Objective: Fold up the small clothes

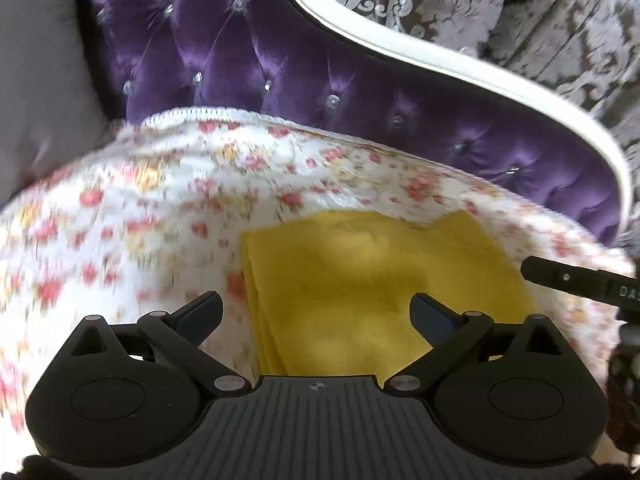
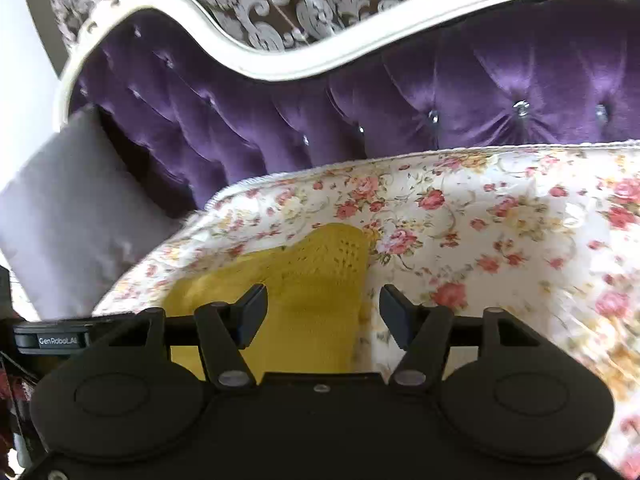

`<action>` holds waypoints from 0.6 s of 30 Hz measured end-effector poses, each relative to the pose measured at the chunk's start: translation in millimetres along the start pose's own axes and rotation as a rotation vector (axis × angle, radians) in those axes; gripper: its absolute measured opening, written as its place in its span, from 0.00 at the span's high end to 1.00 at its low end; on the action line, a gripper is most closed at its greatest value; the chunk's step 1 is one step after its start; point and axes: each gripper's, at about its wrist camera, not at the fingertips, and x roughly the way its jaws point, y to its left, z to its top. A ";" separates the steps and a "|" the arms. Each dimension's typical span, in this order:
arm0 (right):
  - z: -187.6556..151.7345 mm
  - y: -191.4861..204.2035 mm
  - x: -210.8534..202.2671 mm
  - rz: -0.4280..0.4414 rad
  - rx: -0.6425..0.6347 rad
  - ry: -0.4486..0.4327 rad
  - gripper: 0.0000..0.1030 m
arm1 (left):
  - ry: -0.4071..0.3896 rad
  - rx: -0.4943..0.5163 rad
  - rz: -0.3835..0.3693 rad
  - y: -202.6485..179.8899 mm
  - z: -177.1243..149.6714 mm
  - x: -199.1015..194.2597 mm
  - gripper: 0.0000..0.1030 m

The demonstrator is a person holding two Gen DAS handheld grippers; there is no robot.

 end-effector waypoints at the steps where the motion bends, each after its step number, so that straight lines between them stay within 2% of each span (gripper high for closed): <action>1: -3.0 -0.5 -8.5 0.009 -0.002 -0.002 0.35 | 0.008 -0.011 -0.016 1.3 -5.9 -6.7 0.02; 4: -13.7 -3.9 -27.4 0.032 -0.010 0.009 0.33 | 0.039 -0.044 -0.058 2.8 -27.2 -21.7 0.01; 7: -21.9 -7.0 -32.2 0.068 -0.008 0.026 0.24 | 0.085 -0.077 -0.102 0.8 -47.5 -28.3 0.01; 10: -24.6 -10.0 -26.2 0.101 -0.006 0.050 0.24 | 0.109 -0.103 -0.131 -2.3 -61.8 -27.8 0.01; 18: -16.1 -17.1 23.4 0.217 0.072 0.094 0.24 | 0.093 -0.079 -0.166 -21.7 -57.1 -6.1 0.02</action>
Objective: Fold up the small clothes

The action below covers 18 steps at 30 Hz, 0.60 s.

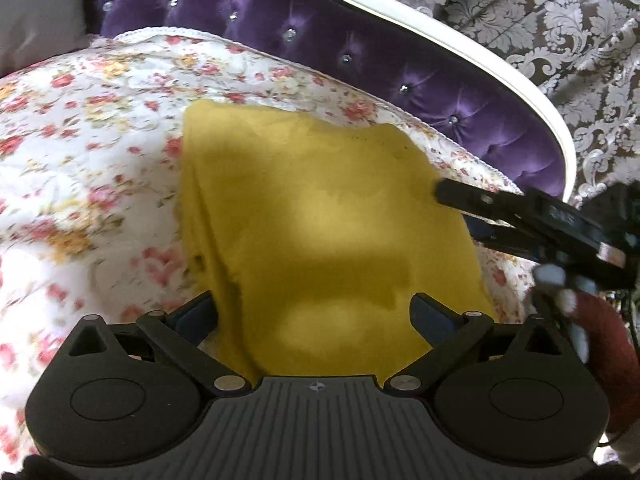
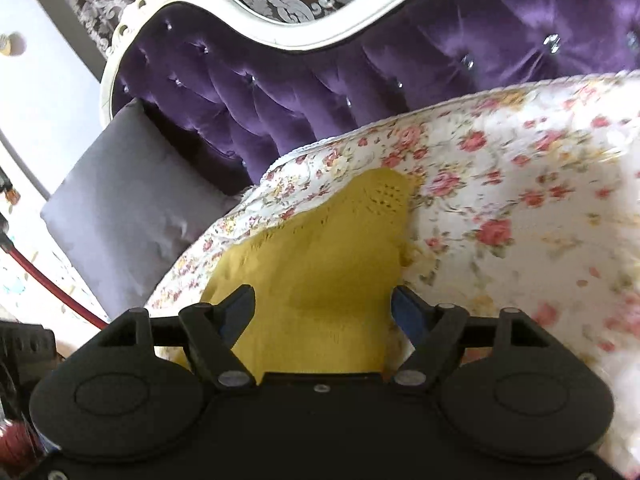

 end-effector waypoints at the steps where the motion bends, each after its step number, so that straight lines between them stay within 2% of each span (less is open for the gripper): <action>1: 1.5 -1.6 6.8 0.004 0.005 0.005 0.23 | -0.003 0.003 -0.004 -1.0 0.6 2.9 0.02; 6: 8.7 -7.7 29.2 0.052 0.009 0.006 0.24 | -0.028 -0.015 -0.013 -4.2 5.0 16.3 0.02; 8: 11.2 -8.2 33.0 0.058 0.021 0.013 0.42 | -0.037 -0.042 -0.022 -4.1 4.7 16.0 0.08; 9: 12.1 -7.5 34.6 0.053 0.018 0.026 0.58 | -0.040 -0.048 -0.023 -3.9 4.7 14.9 0.29; 10: 12.2 -5.6 34.4 0.051 0.010 0.028 0.58 | -0.044 -0.059 -0.025 -3.1 4.5 13.4 0.61; 11: 12.4 -2.5 32.6 0.036 0.001 0.026 0.59 | -0.034 -0.080 -0.031 -1.1 5.1 13.5 0.75; 13: 12.4 8.8 27.5 -0.008 -0.035 0.025 0.61 | 0.000 -0.111 -0.085 1.2 4.1 13.2 0.80; 16: 10.7 25.1 8.0 -0.045 -0.073 0.019 0.62 | 0.008 -0.052 -0.093 -13.6 0.8 3.9 0.81; 18: 9.2 30.9 -6.9 -0.074 -0.077 0.022 0.62 | 0.027 -0.053 -0.142 -22.6 -3.4 -3.9 0.81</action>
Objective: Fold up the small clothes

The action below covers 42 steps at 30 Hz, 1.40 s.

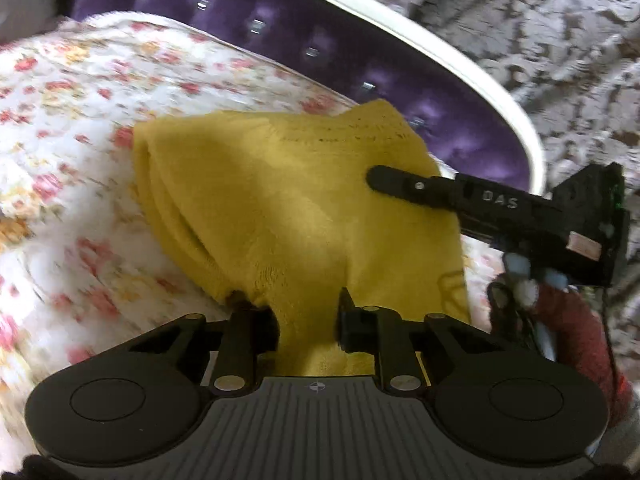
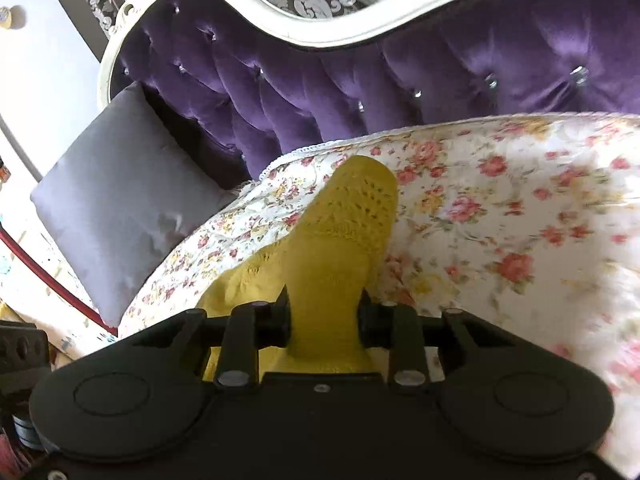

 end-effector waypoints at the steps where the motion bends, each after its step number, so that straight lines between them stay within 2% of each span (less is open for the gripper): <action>1: -1.9 0.9 -9.2 -0.017 0.004 0.006 0.62 | 0.013 0.001 -0.022 -6.0 -3.4 -3.3 0.81; 5: -20.0 -1.3 -53.3 -0.099 0.030 0.026 0.62 | 0.057 0.065 -0.063 -35.4 -25.0 -13.2 0.81; 12: -61.0 -23.9 -115.0 -0.185 0.114 0.031 0.62 | 0.145 0.073 -0.113 -61.5 -76.7 -13.3 0.81; 16: -77.9 -38.8 -121.2 -0.240 0.139 0.037 0.56 | 0.178 0.061 -0.044 -59.0 -101.1 -7.0 0.80; 19: -85.6 -46.4 -127.3 -0.246 0.153 0.004 0.48 | 0.160 0.035 -0.047 -52.7 -111.3 -14.4 0.80; 22: -90.2 -43.8 -138.8 -0.288 0.110 -0.019 0.42 | 0.153 0.026 -0.037 -48.3 -116.1 -23.3 0.80; 26: -94.6 -43.7 -156.1 -0.313 0.107 -0.061 0.41 | 0.142 0.114 0.015 -55.1 -123.0 -36.4 0.80; 28: -97.8 -34.2 -170.5 -0.329 0.074 -0.113 0.41 | 0.143 0.176 0.054 -61.4 -126.4 -42.5 0.79; 31: -104.7 -11.1 -185.9 -0.348 -0.033 -0.154 0.40 | 0.099 0.286 0.126 -76.6 -125.2 -56.6 0.80; 35: -121.7 23.2 -189.3 -0.305 -0.187 -0.143 0.40 | -0.048 0.424 0.186 -105.0 -109.6 -77.6 0.80; 39: -139.8 45.8 -172.7 -0.250 -0.287 -0.087 0.41 | -0.131 0.452 0.187 -123.2 -86.2 -68.2 0.76; 42: -152.5 50.4 -153.3 -0.241 -0.316 -0.013 0.45 | -0.145 0.466 0.188 -130.0 -74.4 -42.1 0.76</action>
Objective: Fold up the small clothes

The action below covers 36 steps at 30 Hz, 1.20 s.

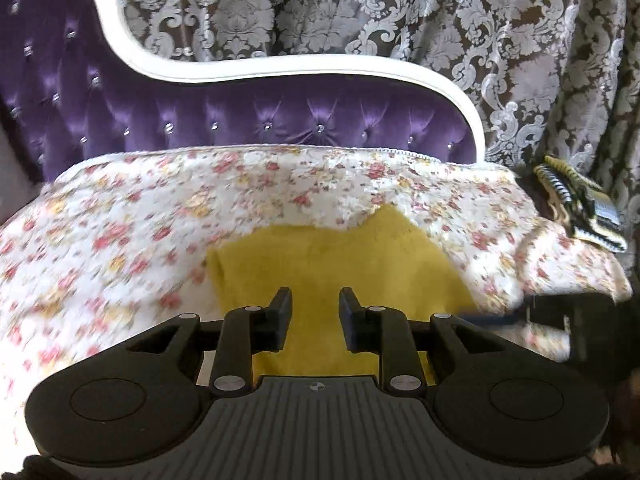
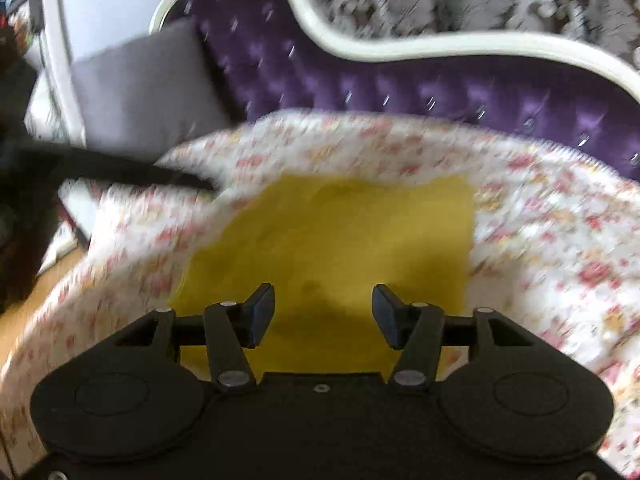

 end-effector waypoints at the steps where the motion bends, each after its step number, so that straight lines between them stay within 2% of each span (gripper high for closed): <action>1: -4.5 1.6 5.3 0.011 -0.001 0.032 0.49 | 0.003 0.006 0.009 -1.7 0.7 10.2 0.76; 3: -15.9 2.2 14.6 0.046 0.008 0.104 0.51 | 0.021 0.002 0.036 -1.1 -3.0 30.5 0.76; 8: -28.1 1.4 5.5 0.069 0.026 0.111 0.51 | 0.104 0.029 0.127 14.4 -29.1 61.4 0.73; 10: -28.4 1.0 4.2 0.079 0.028 0.121 0.51 | 0.081 0.037 0.142 22.6 -41.0 55.5 0.70; 13: -25.0 2.7 4.2 0.101 0.003 0.143 0.51 | 0.111 0.057 0.186 30.0 -45.1 45.5 0.68; 15: -16.8 -0.6 -0.2 0.128 0.017 0.147 0.51 | 0.143 0.066 0.175 33.4 -38.9 41.1 0.68; 17: -5.0 -12.3 -13.1 0.138 0.056 0.077 0.51 | 0.146 0.062 0.174 36.3 -24.1 33.0 0.69; 21: 29.8 -38.4 -21.1 0.055 0.100 -0.092 0.50 | 0.015 0.070 0.150 29.2 13.1 25.7 0.68; 24: 53.4 -53.1 -0.9 0.001 0.088 -0.132 0.49 | -0.006 0.085 0.130 16.2 33.6 48.0 0.68; 28: 69.6 -65.1 43.6 0.027 0.095 -0.086 0.49 | 0.040 0.086 0.099 7.6 35.5 88.2 0.68; 30: 63.5 -72.7 62.6 0.028 0.108 -0.035 0.50 | 0.088 0.068 0.126 13.2 26.4 107.1 0.67; 32: 55.5 -83.5 84.8 0.001 0.140 0.014 0.51 | 0.092 0.030 0.137 25.3 15.8 115.4 0.58; 33: 50.8 -86.0 90.6 -0.001 0.157 -0.007 0.53 | 0.073 0.007 0.136 30.3 11.7 114.3 0.52; 36: 49.6 -82.8 94.2 -0.015 0.169 -0.024 0.53 | 0.070 -0.017 0.142 33.5 8.5 111.1 0.51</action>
